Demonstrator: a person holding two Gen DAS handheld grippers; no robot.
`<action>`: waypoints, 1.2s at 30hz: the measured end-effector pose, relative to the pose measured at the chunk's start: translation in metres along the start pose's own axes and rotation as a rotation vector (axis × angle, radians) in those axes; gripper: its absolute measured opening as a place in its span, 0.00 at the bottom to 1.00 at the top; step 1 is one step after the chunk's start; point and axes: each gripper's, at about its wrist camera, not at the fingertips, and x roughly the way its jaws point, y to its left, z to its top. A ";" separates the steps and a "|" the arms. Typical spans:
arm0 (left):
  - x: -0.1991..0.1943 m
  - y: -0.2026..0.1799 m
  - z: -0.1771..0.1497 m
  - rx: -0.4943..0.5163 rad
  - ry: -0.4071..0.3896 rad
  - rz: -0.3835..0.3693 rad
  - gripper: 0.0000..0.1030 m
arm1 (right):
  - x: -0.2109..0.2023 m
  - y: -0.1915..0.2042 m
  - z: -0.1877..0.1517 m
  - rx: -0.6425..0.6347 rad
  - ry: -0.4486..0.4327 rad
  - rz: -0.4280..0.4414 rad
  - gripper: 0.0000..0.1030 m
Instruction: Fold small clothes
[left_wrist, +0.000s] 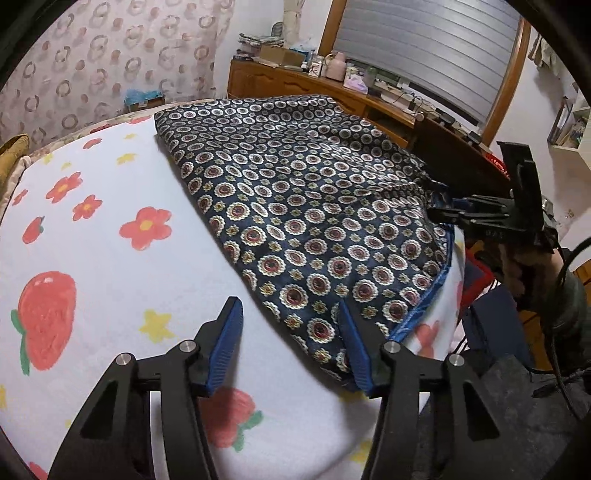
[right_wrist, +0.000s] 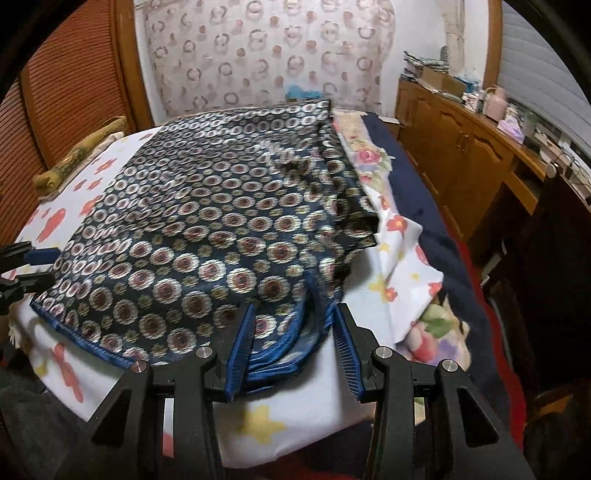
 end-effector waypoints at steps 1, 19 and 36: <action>0.000 0.000 0.000 -0.002 0.001 -0.008 0.51 | -0.001 0.002 0.000 -0.008 0.001 0.004 0.40; -0.032 -0.016 0.035 0.027 -0.095 -0.068 0.04 | -0.041 -0.020 0.012 0.102 -0.156 0.145 0.04; -0.018 0.055 0.128 -0.099 -0.246 0.070 0.04 | -0.019 -0.017 0.096 0.083 -0.293 0.169 0.04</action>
